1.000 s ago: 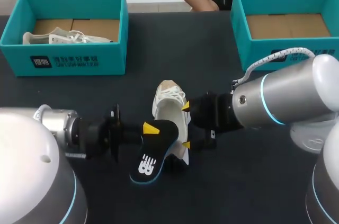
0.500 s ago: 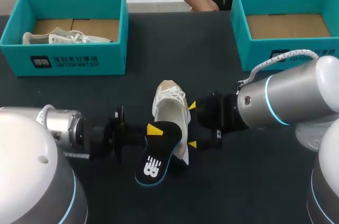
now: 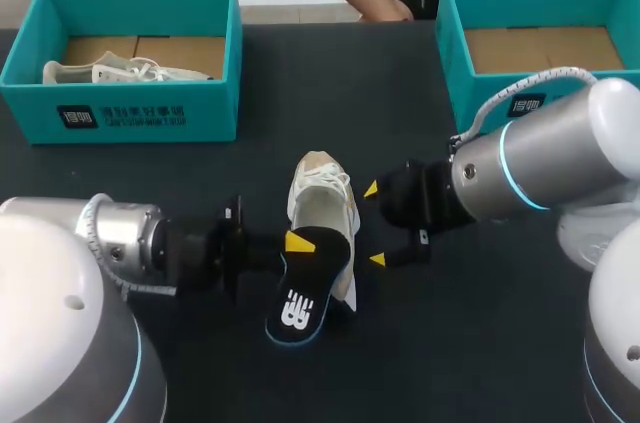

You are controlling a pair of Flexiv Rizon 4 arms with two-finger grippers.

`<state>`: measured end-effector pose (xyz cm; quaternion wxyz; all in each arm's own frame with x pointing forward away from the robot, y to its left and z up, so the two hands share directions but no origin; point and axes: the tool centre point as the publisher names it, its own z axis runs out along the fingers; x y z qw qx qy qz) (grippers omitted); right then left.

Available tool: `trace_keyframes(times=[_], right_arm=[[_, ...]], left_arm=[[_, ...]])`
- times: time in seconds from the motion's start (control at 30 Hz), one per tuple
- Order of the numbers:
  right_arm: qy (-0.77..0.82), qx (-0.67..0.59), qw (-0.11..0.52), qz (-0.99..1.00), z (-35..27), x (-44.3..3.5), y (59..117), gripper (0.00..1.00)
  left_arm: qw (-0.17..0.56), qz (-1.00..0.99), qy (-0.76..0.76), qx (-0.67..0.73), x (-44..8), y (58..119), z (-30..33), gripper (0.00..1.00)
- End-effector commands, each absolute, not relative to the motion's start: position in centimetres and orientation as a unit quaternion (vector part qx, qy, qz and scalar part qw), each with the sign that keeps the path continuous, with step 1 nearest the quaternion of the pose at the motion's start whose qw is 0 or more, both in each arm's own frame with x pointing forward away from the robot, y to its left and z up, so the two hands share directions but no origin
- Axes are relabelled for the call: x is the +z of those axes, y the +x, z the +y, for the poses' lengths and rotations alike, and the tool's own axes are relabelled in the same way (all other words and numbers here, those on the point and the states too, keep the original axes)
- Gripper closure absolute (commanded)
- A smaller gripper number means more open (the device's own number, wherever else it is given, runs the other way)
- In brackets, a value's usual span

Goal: Take the shoe out of the shoebox, open the shoe tongue, remove and reinsert the insole, then place the shoe into the shoebox

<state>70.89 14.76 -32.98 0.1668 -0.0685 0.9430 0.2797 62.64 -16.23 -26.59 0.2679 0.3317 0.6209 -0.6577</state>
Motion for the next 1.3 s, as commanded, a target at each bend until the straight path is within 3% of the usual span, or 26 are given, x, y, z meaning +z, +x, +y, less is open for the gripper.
trace_keyframes(times=[0.03, 1.3], right_arm=[[-0.068, 0.279, 0.168, 0.943, 14.7, -33.0, 70.7, 0.0], [-0.068, 0.279, 0.168, 0.943, 14.7, -33.0, 70.7, 0.0]], left_arm=[[0.265, 0.622, 0.332, -0.658, -26.7, 62.9, -17.0, 1.0], [0.25, 0.644, 0.323, -0.647, -33.4, 68.4, -17.1, 1.0]])
